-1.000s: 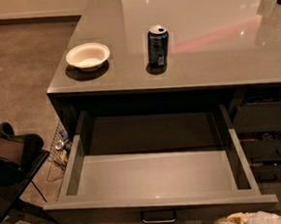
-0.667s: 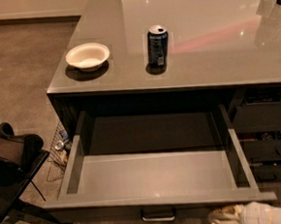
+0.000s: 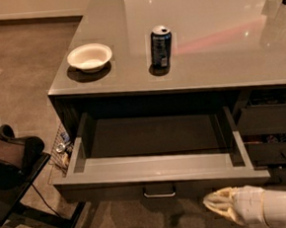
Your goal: Close top drawer
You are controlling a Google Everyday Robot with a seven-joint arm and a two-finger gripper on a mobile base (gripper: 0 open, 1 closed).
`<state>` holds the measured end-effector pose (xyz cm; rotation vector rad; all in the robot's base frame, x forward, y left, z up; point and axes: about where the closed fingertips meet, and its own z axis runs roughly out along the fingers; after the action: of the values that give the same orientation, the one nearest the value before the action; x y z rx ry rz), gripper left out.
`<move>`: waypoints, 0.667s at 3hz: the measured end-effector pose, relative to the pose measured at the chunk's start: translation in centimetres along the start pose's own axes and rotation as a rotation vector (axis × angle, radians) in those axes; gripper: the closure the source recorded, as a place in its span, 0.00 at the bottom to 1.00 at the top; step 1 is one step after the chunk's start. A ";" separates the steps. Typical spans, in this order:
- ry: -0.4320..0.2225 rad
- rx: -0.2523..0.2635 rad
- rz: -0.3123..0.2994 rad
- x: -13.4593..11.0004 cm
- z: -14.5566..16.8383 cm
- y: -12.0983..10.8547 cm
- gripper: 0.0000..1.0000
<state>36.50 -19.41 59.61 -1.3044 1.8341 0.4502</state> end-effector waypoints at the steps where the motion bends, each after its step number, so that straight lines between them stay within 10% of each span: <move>1: -0.022 0.010 -0.022 -1.4 2.2 -3.5 1.00; 2: -0.037 0.020 -0.048 -2.9 3.8 -6.3 1.00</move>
Offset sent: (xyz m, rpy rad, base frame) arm 0.1166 0.0252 0.0182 0.0117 -0.0965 0.0244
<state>44.15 -17.56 60.60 -1.3148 1.7686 0.4266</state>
